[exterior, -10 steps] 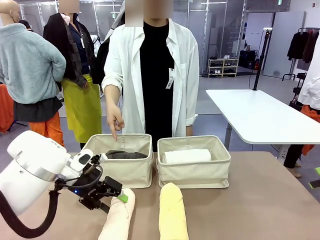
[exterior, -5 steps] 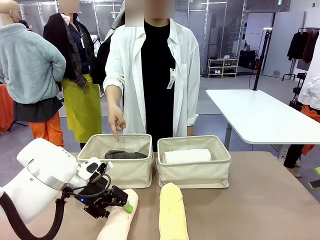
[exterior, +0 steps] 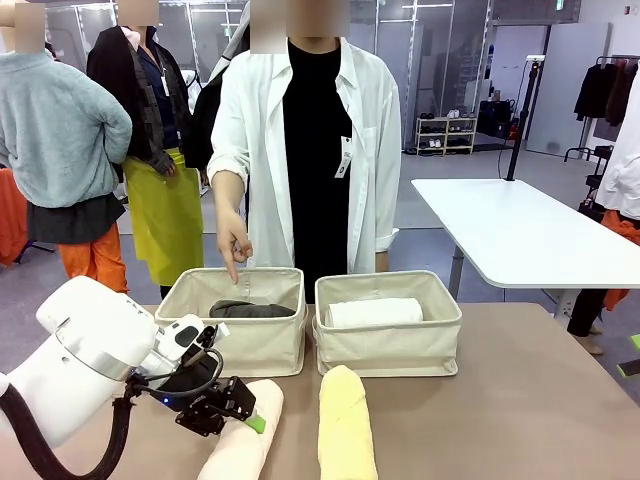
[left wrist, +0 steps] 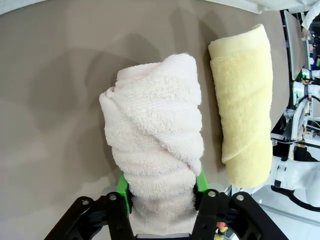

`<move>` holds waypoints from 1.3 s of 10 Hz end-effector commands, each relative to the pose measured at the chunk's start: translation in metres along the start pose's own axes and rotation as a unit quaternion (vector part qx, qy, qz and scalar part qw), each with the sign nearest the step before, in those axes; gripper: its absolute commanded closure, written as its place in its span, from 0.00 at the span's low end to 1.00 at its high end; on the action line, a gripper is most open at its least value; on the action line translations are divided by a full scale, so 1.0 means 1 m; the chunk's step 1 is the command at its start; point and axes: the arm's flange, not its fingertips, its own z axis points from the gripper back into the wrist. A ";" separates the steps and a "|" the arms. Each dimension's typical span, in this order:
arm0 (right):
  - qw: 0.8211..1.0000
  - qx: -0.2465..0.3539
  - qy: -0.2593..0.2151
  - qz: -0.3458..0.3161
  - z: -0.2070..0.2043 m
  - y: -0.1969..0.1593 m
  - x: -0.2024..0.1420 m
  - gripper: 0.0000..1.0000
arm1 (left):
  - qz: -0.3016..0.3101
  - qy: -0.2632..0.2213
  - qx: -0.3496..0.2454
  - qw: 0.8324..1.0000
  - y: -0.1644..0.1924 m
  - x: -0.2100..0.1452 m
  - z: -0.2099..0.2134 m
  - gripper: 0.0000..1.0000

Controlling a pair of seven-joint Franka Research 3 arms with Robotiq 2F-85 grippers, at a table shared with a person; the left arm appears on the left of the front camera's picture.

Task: Divide the towels into two baskets.
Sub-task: Pick up one hotel-folded towel from the bottom of the table and place it in the Fabric basket indicated by the person.

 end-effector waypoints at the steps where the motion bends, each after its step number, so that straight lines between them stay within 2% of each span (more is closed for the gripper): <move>1: 1.000 -0.007 -0.001 0.003 -0.002 0.003 -0.001 0.06 | -0.013 -0.012 -0.010 1.000 -0.001 -0.036 0.013 0.67; 3: 1.000 -0.007 -0.001 0.003 -0.002 0.003 -0.001 0.06 | -0.035 -0.007 -0.010 0.999 -0.018 -0.032 0.036 0.83; 6: 1.000 -0.007 -0.001 0.003 -0.002 0.003 -0.001 0.06 | -0.143 0.004 -0.009 0.990 -0.057 -0.015 0.107 0.83; 8: 1.000 -0.007 -0.001 0.003 -0.002 0.003 -0.001 0.06 | -0.261 0.050 0.016 0.964 -0.074 -0.002 0.136 0.83; 10: 1.000 -0.007 -0.001 0.003 -0.002 0.003 -0.001 0.06 | -0.419 0.085 0.073 0.901 -0.092 0.004 0.153 0.83; 11: 1.000 -0.007 -0.001 0.003 -0.002 0.003 -0.001 0.06 | -0.521 0.104 0.095 0.842 -0.099 0.003 0.156 0.83; 12: 1.000 -0.007 -0.001 0.003 -0.002 0.003 -0.001 0.06 | -0.597 0.129 0.104 0.785 -0.100 0.000 0.157 0.83; 13: 1.000 -0.007 -0.001 0.003 -0.002 0.003 -0.001 0.06 | -0.612 0.142 0.114 0.770 -0.098 -0.004 0.153 0.83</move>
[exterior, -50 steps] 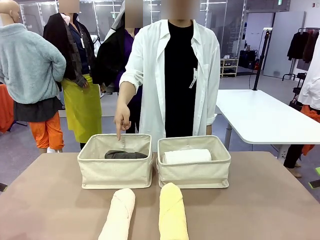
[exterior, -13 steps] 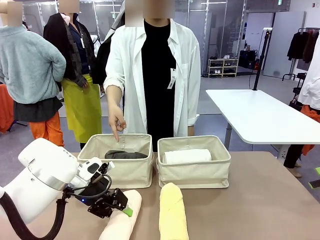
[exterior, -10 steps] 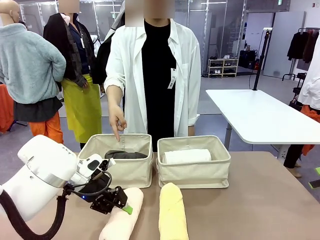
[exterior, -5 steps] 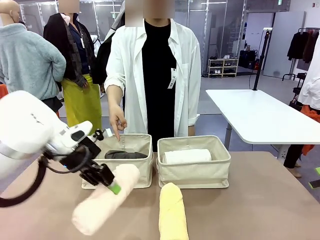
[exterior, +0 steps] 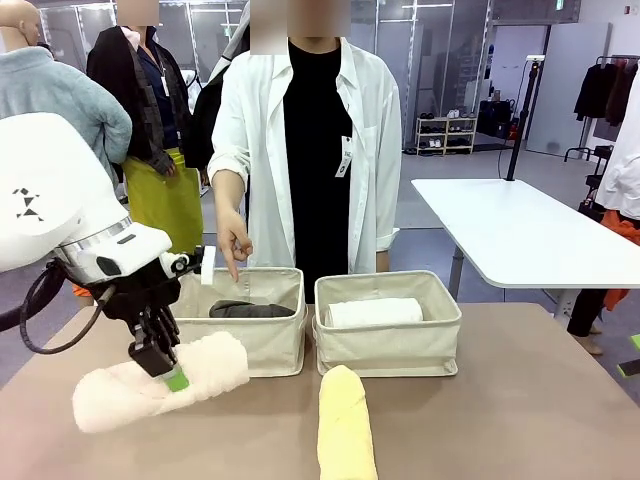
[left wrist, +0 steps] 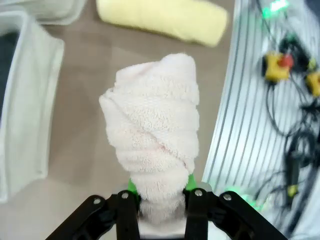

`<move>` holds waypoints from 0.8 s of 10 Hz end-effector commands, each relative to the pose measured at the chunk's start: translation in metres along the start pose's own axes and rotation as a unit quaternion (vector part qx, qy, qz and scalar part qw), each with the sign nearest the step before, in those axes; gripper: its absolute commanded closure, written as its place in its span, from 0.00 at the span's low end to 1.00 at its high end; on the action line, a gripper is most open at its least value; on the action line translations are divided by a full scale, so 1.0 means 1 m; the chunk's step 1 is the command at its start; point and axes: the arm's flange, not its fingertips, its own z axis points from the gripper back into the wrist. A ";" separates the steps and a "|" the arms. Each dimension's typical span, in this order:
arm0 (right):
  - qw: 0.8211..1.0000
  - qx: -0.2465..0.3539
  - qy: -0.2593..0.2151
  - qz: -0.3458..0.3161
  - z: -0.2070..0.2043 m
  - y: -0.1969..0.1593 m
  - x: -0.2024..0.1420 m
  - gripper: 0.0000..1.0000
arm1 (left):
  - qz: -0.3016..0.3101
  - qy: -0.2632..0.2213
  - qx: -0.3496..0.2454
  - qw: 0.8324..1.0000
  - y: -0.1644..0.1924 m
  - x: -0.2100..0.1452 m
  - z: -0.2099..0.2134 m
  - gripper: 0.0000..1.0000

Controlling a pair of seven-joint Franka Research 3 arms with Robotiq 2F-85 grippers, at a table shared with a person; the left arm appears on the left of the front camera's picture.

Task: Divide the towels into two baskets.
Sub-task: Pick up one hotel-folded towel from the bottom of the table and place it in the Fabric basket indicated by the person.

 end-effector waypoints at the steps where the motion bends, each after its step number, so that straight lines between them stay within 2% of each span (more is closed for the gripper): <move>1: 1.000 -0.007 -0.001 0.003 -0.002 0.003 -0.001 0.06 | -0.078 -0.009 0.020 0.997 0.001 -0.010 -0.007 0.83; 2: 1.000 -0.007 -0.001 0.003 -0.002 0.003 -0.001 0.06 | -0.071 -0.033 0.004 0.997 -0.001 -0.016 -0.007 0.83; 3: 1.000 -0.007 -0.001 0.003 -0.002 0.003 -0.001 0.06 | -0.054 0.012 0.006 0.998 -0.002 0.001 -0.003 0.83; 5: 1.000 -0.007 -0.001 0.003 -0.002 0.003 -0.001 0.06 | -0.054 0.012 0.006 0.998 -0.002 0.001 -0.003 0.83; 6: 1.000 -0.007 -0.001 0.003 -0.002 0.003 -0.001 0.06 | -0.071 0.007 0.003 0.997 0.000 -0.004 -0.008 0.63; 8: 1.000 -0.007 -0.001 0.003 -0.002 0.003 -0.001 0.06 | -0.103 -0.013 0.096 0.990 0.030 0.011 0.027 0.63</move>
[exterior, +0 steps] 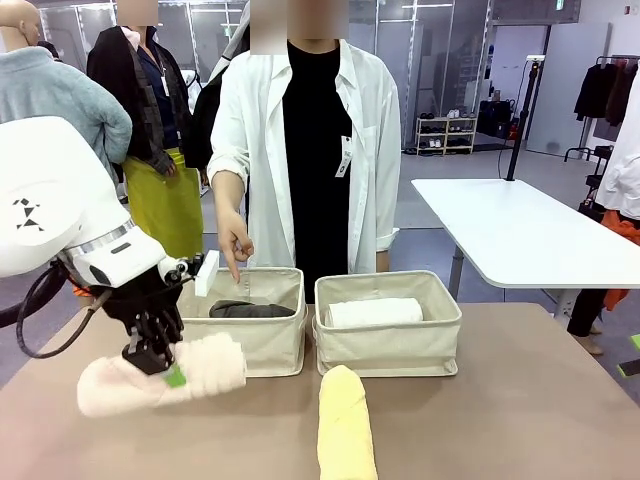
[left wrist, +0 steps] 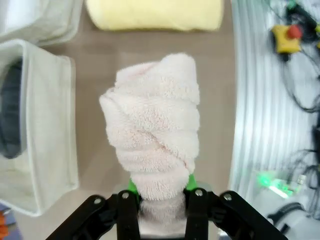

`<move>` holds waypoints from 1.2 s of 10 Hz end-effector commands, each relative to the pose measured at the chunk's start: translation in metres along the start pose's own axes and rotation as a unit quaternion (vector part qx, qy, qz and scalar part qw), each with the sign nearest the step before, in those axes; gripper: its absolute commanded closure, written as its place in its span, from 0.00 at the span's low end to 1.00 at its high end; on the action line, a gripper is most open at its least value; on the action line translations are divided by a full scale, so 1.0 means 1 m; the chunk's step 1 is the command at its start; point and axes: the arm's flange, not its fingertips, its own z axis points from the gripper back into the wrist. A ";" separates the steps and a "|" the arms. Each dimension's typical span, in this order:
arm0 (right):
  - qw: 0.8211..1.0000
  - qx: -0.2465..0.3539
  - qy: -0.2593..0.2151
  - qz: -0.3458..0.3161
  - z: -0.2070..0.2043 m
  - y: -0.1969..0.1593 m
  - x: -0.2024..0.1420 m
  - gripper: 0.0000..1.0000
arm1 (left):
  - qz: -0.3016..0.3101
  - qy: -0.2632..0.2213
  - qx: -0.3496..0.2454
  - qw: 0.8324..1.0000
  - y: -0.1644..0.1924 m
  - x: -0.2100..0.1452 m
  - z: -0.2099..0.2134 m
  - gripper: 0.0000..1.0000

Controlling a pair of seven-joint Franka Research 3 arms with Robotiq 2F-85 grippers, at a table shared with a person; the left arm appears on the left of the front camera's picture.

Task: Divide the towels into two baskets.
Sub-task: Pick up one hotel-folded towel from the bottom of the table and place it in the Fabric basket indicated by the person.

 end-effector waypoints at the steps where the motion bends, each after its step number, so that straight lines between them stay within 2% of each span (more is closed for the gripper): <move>1: 1.000 -0.007 -0.001 0.003 -0.002 0.003 -0.001 0.06 | -0.049 -0.010 0.055 0.997 0.055 0.011 0.023 0.63; 4: 1.000 -0.007 -0.001 0.003 -0.002 0.003 -0.001 0.06 | -0.084 0.047 0.060 0.994 0.131 0.032 0.018 0.63; 7: 1.000 -0.007 -0.001 0.003 -0.002 0.003 -0.001 0.06 | -0.123 0.054 0.071 0.988 0.195 0.050 -0.008 0.63; 9: 1.000 -0.007 -0.001 0.003 -0.002 0.003 -0.001 0.06 | -0.113 0.077 0.059 0.989 0.222 0.055 -0.046 0.63; 12: 1.000 -0.007 -0.001 0.003 -0.002 0.003 -0.001 0.06 | -0.086 0.098 0.035 0.991 0.232 0.044 -0.096 0.61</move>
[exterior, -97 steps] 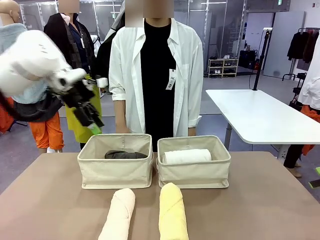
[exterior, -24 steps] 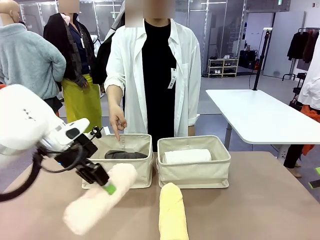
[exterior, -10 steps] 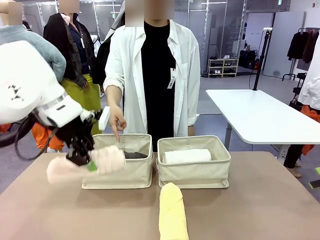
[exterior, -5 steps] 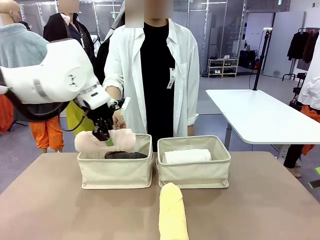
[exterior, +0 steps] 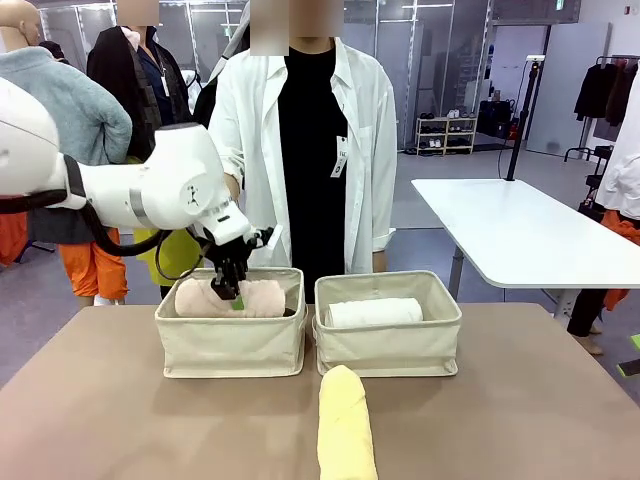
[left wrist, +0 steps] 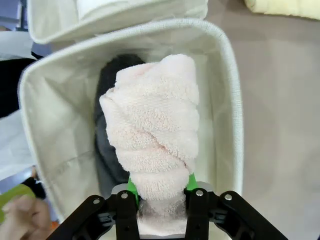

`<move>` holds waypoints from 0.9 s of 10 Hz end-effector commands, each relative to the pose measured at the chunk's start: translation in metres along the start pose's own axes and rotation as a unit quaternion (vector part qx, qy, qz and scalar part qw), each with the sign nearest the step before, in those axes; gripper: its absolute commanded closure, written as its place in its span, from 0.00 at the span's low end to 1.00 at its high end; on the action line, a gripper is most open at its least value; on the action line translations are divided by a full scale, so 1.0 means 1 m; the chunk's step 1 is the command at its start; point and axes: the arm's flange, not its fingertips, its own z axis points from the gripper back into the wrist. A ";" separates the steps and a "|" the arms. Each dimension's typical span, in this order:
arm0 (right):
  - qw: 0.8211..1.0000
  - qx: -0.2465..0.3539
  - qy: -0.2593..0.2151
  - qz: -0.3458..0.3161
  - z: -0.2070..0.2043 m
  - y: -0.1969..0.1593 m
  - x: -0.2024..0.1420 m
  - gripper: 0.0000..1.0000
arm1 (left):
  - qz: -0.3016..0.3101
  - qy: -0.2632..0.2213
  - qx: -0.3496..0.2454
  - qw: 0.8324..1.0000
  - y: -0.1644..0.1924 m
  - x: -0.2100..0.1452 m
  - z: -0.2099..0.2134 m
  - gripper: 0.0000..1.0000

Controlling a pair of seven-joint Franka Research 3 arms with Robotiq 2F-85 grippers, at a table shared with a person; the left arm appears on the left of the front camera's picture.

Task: Divide the towels into two baskets.
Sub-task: Pick up one hotel-folded towel from the bottom of the table and place it in the Fabric basket indicated by the person.

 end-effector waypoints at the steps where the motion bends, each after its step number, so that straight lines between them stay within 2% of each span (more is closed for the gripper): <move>1: 1.000 -0.006 -0.002 0.003 -0.001 0.003 -0.001 0.06 | 0.021 0.010 0.009 1.000 0.004 -0.002 -0.010 0.36; 2: 1.000 -0.006 -0.002 0.003 -0.001 0.003 -0.001 0.06 | 0.021 0.002 0.011 1.000 0.002 -0.003 -0.012 0.31; 3: 1.000 -0.006 -0.002 0.003 -0.001 0.003 -0.001 0.06 | 0.020 0.003 0.014 1.000 -0.001 -0.002 -0.010 0.06; 4: 1.000 -0.006 -0.002 0.003 -0.001 0.003 -0.001 0.06 | 0.018 0.004 0.016 1.000 -0.003 -0.003 -0.007 0.01; 6: 1.000 -0.006 -0.002 0.003 -0.001 0.003 -0.001 0.06 | 0.021 0.022 0.015 0.999 -0.005 -0.002 0.002 0.00; 8: 1.000 -0.006 -0.002 0.003 -0.001 0.003 -0.001 0.06 | 0.053 0.030 0.030 0.998 -0.013 -0.003 0.018 0.00; 9: 1.000 -0.006 -0.002 0.003 -0.001 0.003 -0.001 0.06 | 0.020 0.007 0.016 1.000 0.002 0.001 0.003 0.00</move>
